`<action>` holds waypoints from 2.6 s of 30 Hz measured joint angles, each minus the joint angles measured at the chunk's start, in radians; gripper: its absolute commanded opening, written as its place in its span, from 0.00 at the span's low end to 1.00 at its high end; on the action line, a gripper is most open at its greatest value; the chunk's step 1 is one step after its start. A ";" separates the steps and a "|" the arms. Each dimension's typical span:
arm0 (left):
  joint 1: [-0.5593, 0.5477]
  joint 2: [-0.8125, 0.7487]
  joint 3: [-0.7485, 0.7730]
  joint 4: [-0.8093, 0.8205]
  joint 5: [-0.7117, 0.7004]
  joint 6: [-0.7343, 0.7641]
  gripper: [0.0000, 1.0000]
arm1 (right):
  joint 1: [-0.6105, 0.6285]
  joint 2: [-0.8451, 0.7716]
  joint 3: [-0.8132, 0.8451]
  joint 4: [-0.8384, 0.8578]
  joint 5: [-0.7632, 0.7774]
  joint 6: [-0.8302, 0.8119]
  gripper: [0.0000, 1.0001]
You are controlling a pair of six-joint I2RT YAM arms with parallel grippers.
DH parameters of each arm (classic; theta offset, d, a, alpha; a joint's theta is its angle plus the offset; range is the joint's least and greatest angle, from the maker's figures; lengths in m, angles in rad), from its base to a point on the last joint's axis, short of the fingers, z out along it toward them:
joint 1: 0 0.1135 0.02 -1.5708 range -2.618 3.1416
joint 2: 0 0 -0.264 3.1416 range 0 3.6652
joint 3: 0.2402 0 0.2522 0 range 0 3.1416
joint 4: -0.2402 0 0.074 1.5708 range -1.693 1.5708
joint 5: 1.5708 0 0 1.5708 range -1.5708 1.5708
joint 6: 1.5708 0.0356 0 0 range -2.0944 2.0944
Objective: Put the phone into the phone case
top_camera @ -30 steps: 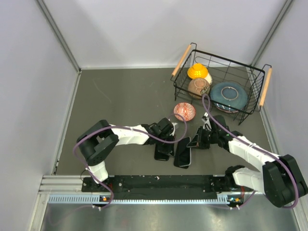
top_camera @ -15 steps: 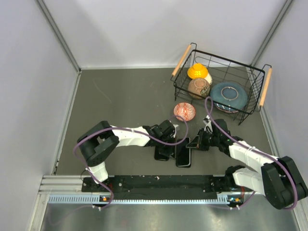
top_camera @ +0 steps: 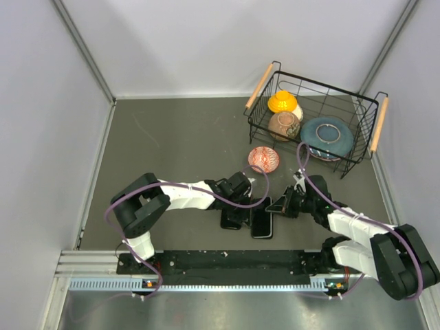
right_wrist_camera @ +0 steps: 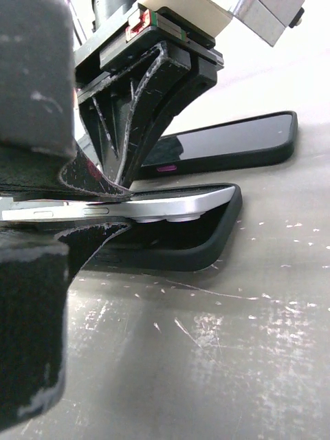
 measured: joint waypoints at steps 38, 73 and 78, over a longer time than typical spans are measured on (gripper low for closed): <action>0.039 -0.021 0.122 -0.064 -0.035 -0.008 0.35 | 0.005 -0.209 0.117 -0.436 0.158 -0.112 0.86; 0.039 0.160 0.186 0.088 0.056 -0.054 0.41 | 0.005 -0.296 0.167 -0.635 0.358 -0.137 0.99; 0.039 0.174 0.198 0.093 0.062 -0.055 0.37 | 0.005 -0.284 0.157 -0.623 0.337 -0.142 0.99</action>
